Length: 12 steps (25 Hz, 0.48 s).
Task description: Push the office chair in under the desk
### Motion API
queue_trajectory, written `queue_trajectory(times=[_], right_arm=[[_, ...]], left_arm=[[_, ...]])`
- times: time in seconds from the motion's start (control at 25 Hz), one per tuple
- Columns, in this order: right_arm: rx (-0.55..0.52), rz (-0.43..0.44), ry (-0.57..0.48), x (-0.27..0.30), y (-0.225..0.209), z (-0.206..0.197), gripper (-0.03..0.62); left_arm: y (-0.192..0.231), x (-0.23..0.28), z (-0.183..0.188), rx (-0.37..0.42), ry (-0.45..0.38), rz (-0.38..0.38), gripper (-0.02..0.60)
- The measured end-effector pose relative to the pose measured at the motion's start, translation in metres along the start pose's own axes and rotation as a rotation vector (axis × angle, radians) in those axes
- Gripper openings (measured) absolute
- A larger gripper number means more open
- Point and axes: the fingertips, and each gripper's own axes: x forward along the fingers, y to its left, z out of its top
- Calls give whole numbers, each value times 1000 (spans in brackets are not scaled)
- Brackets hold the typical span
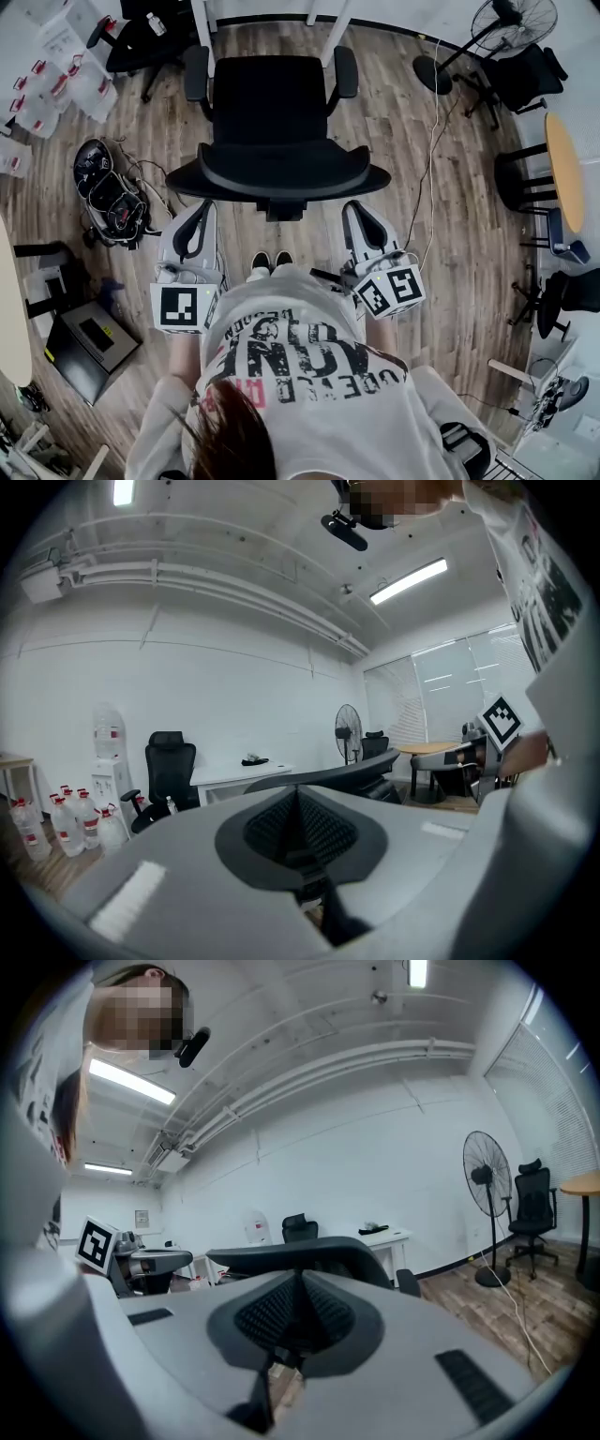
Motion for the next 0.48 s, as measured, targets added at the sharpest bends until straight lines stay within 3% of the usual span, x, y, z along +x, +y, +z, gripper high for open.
queue_trajectory(times=[0.48], right_arm=[[-17, 25, 32, 2, -26, 3, 31]], left_arm=[[-16, 13, 4, 16, 22, 34, 12]])
